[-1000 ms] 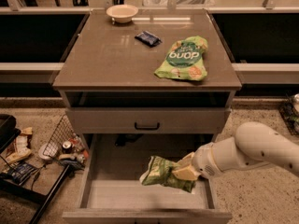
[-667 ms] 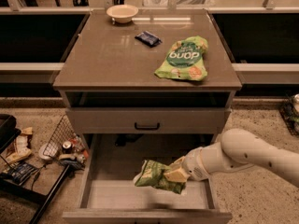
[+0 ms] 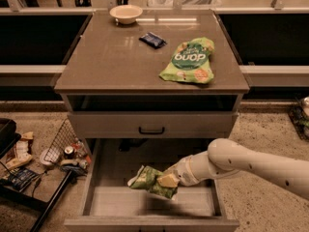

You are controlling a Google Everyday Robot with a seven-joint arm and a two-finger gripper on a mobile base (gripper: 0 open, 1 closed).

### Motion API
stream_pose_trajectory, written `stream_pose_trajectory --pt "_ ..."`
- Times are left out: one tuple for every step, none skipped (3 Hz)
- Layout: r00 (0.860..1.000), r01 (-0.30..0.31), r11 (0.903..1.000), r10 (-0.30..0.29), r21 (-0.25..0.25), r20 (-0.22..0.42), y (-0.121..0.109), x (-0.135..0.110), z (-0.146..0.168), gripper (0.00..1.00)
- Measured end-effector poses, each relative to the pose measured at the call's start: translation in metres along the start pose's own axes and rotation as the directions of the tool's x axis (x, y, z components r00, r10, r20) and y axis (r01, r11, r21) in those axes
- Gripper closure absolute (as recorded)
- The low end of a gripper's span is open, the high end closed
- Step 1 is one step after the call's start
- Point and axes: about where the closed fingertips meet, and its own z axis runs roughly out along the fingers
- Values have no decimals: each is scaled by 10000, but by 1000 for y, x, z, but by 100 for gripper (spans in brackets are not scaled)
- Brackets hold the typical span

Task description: Place green jalapeno chip bag into middle drawer

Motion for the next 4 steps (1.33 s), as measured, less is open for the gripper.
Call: stream_pose_trajectory --pt "10000 26 10000 -26 -39 -13 2 0 0 77" --pt "10000 31 10000 -31 -69 -23 3 0 1 54" --pt "10000 38 9999 -39 -99 -33 4 0 3 31" --pt "10000 46 9999 -46 -132 -44 5 0 4 7"
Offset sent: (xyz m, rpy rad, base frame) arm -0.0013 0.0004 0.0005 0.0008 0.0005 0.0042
